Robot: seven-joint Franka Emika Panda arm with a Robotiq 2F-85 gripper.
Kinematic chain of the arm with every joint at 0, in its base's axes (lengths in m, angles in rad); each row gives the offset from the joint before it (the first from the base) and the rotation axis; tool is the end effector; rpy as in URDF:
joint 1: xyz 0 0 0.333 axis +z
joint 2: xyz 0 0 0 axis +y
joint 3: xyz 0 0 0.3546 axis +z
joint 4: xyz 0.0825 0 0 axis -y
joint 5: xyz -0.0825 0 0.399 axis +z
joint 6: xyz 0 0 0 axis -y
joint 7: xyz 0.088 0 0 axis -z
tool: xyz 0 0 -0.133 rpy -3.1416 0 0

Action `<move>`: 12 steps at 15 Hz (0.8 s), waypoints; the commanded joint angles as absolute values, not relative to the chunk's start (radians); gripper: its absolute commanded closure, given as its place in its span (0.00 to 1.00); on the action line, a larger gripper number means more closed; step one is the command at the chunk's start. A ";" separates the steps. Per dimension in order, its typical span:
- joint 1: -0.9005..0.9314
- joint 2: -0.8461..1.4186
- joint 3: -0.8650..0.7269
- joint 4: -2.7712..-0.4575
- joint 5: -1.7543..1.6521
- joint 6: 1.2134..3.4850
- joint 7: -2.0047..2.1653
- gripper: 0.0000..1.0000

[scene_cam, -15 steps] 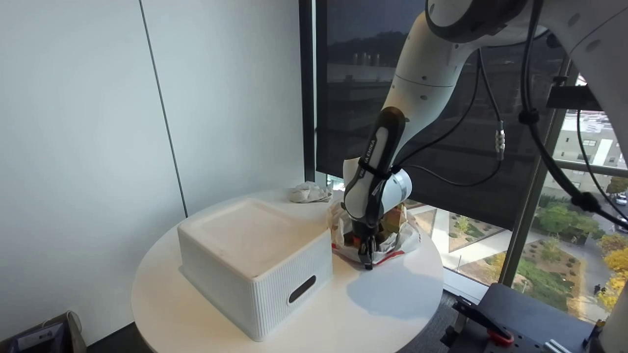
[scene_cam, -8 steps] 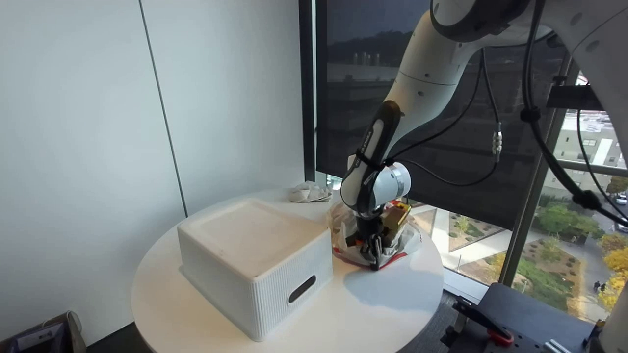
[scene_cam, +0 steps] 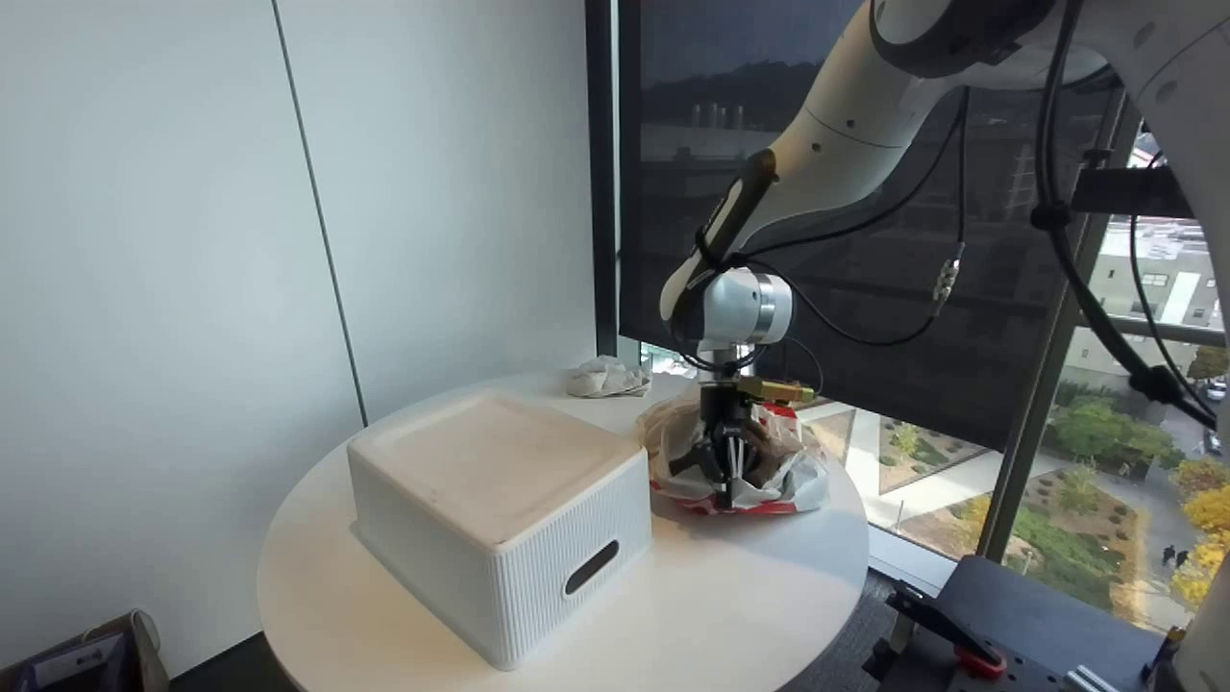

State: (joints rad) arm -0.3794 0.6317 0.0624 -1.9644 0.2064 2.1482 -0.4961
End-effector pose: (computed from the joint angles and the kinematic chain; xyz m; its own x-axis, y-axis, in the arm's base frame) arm 0.5525 -0.1664 0.1160 0.9438 0.0789 -0.3210 -0.0355 -0.9413 -0.3357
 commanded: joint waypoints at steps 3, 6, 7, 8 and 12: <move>-0.429 0.450 0.079 -1.926 0.460 2.008 -0.559 0.97; -0.401 0.327 0.057 -1.938 0.523 2.032 -0.605 0.97; -0.389 0.290 0.048 -1.937 0.527 2.029 -0.613 0.97; -0.378 0.274 0.042 -1.930 0.535 2.024 -0.618 0.98; -0.331 0.305 0.012 -1.945 0.529 2.012 -0.595 0.98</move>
